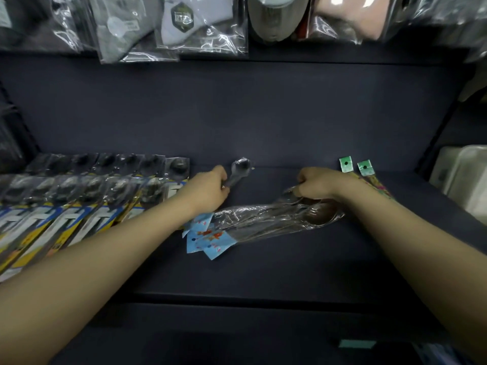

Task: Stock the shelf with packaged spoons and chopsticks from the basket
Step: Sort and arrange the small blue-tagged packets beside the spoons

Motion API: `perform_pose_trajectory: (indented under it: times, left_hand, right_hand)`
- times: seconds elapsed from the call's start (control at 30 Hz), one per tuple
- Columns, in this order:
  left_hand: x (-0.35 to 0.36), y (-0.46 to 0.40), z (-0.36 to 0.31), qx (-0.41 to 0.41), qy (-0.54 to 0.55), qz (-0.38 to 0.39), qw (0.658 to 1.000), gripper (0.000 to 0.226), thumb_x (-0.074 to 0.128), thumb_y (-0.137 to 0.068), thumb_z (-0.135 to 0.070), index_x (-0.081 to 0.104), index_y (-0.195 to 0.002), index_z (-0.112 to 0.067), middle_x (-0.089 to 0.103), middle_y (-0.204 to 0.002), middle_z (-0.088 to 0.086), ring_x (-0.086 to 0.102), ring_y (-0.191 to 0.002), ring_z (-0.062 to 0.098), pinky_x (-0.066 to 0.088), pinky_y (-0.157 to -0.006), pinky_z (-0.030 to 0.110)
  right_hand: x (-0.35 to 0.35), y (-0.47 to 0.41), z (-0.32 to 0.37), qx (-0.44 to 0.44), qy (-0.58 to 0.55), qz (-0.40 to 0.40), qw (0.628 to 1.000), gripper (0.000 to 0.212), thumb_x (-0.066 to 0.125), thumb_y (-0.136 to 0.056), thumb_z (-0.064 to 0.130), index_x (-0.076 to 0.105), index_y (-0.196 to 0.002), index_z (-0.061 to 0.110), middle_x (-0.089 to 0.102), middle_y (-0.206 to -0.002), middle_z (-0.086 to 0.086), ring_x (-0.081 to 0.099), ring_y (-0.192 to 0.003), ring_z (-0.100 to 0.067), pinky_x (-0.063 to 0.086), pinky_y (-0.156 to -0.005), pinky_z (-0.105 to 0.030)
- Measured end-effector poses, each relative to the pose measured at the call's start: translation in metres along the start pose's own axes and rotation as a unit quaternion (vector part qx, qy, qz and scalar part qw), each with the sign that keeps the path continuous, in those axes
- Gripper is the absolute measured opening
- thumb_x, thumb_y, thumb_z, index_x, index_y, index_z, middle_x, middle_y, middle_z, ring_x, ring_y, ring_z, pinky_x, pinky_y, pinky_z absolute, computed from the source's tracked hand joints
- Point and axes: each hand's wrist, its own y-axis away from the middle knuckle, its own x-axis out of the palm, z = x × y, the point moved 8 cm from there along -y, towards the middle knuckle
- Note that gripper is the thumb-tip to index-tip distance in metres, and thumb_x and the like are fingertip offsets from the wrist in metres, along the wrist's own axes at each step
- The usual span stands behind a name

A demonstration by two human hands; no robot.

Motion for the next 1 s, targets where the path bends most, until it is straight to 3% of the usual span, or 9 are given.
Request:
perform_pose_trajectory:
  times: [0.2, 0.3, 0.4, 0.47, 0.53, 0.63, 0.73, 0.87, 1.0]
  left_hand:
    - [0.004, -0.004, -0.004, 0.054, -0.02, -0.002, 0.998, 0.015, 0.05, -0.089, -0.022, 0.049, -0.103, -0.016, 0.062, -0.085, 0.008, 0.058, -0.082, 0.028, 0.047, -0.075, 0.036]
    - [0.008, -0.008, -0.003, 0.064, 0.02, 0.026, 0.997, 0.015, 0.052, -0.089, -0.019, 0.048, -0.103, -0.016, 0.053, -0.068, -0.003, 0.052, -0.063, 0.016, 0.041, -0.06, 0.029]
    - [0.007, -0.011, 0.003, 0.035, 0.152, 0.026, 0.987, 0.009, 0.053, -0.089, -0.013, 0.051, -0.097, -0.017, 0.049, -0.061, 0.0, 0.04, -0.049, 0.01, 0.033, -0.043, 0.016]
    - [0.003, -0.01, 0.011, 0.007, 0.224, 0.005, 0.974, 0.011, 0.051, -0.089, -0.008, 0.054, -0.086, -0.017, 0.046, -0.055, 0.001, 0.038, -0.042, 0.008, 0.029, -0.038, 0.014]
    - [0.001, -0.006, 0.016, 0.0, 0.213, -0.018, 0.977, 0.015, 0.051, -0.089, -0.008, 0.057, -0.081, -0.018, 0.051, -0.059, -0.001, 0.043, -0.043, 0.003, 0.033, -0.042, 0.014]
    - [-0.005, 0.004, 0.015, 0.01, 0.105, -0.032, 0.994, 0.014, 0.053, -0.089, -0.016, 0.065, -0.094, -0.012, 0.066, -0.084, 0.002, 0.062, -0.08, 0.018, 0.043, -0.069, 0.022]
    - [-0.008, 0.012, 0.009, 0.039, 0.055, 0.028, 0.997, 0.029, 0.047, -0.093, -0.022, 0.061, -0.117, -0.014, 0.064, -0.119, 0.003, 0.056, -0.112, 0.018, 0.038, -0.088, 0.021]
    - [-0.004, 0.016, 0.014, 0.085, 0.035, 0.108, 0.99, 0.039, 0.052, -0.091, -0.021, 0.05, -0.129, -0.015, 0.052, -0.13, 0.006, 0.048, -0.121, 0.018, 0.034, -0.098, 0.022]
    - [0.006, 0.018, 0.017, 0.101, 0.003, 0.11, 0.989, 0.046, 0.049, -0.092, -0.029, 0.042, -0.135, -0.017, 0.04, -0.143, 0.003, 0.038, -0.131, 0.017, 0.025, -0.104, 0.02]
  right_hand:
    - [0.0, -0.007, 0.003, -0.057, -0.257, -0.061, 0.963, 0.027, 0.066, -0.08, 0.004, 0.063, -0.107, 0.004, 0.058, -0.083, -0.003, 0.054, -0.079, -0.017, 0.042, -0.064, -0.021]
    - [-0.008, -0.008, 0.009, -0.068, -0.449, -0.058, 0.889, 0.011, 0.062, -0.084, 0.002, 0.062, -0.092, 0.009, 0.056, -0.071, 0.0, 0.052, -0.066, -0.01, 0.046, -0.057, -0.011]
    - [-0.012, -0.014, 0.018, -0.056, -0.584, -0.017, 0.81, 0.017, 0.055, -0.091, 0.009, 0.056, -0.077, 0.019, 0.055, -0.073, 0.003, 0.05, -0.065, -0.006, 0.051, -0.053, -0.013]
    - [-0.013, -0.022, 0.025, -0.045, -0.575, -0.023, 0.817, 0.021, 0.053, -0.093, 0.012, 0.055, -0.074, 0.022, 0.055, -0.072, 0.004, 0.05, -0.063, -0.004, 0.047, -0.05, -0.013]
    - [-0.009, -0.033, 0.032, -0.026, -0.552, -0.036, 0.833, 0.021, 0.054, -0.092, 0.012, 0.054, -0.073, 0.021, 0.056, -0.072, 0.004, 0.051, -0.063, -0.004, 0.045, -0.045, -0.011]
    - [0.0, -0.049, 0.044, 0.003, -0.527, -0.043, 0.848, 0.023, 0.057, -0.09, 0.008, 0.051, -0.069, 0.017, 0.053, -0.069, 0.0, 0.05, -0.06, -0.008, 0.043, -0.036, -0.009]
    - [0.01, -0.062, 0.056, 0.018, -0.483, -0.044, 0.874, 0.03, 0.053, -0.089, -0.002, 0.047, -0.064, 0.013, 0.047, -0.067, 0.0, 0.046, -0.055, -0.01, 0.043, -0.041, -0.015]
    - [0.018, -0.076, 0.066, 0.007, -0.42, -0.05, 0.906, 0.034, 0.048, -0.09, -0.006, 0.044, -0.062, 0.013, 0.046, -0.064, -0.002, 0.045, -0.051, -0.012, 0.043, -0.042, -0.018]
    - [0.013, -0.082, 0.059, 0.016, -0.393, -0.094, 0.915, 0.031, 0.05, -0.083, -0.007, 0.048, -0.058, 0.011, 0.048, -0.059, -0.008, 0.045, -0.047, -0.018, 0.046, -0.054, -0.032]
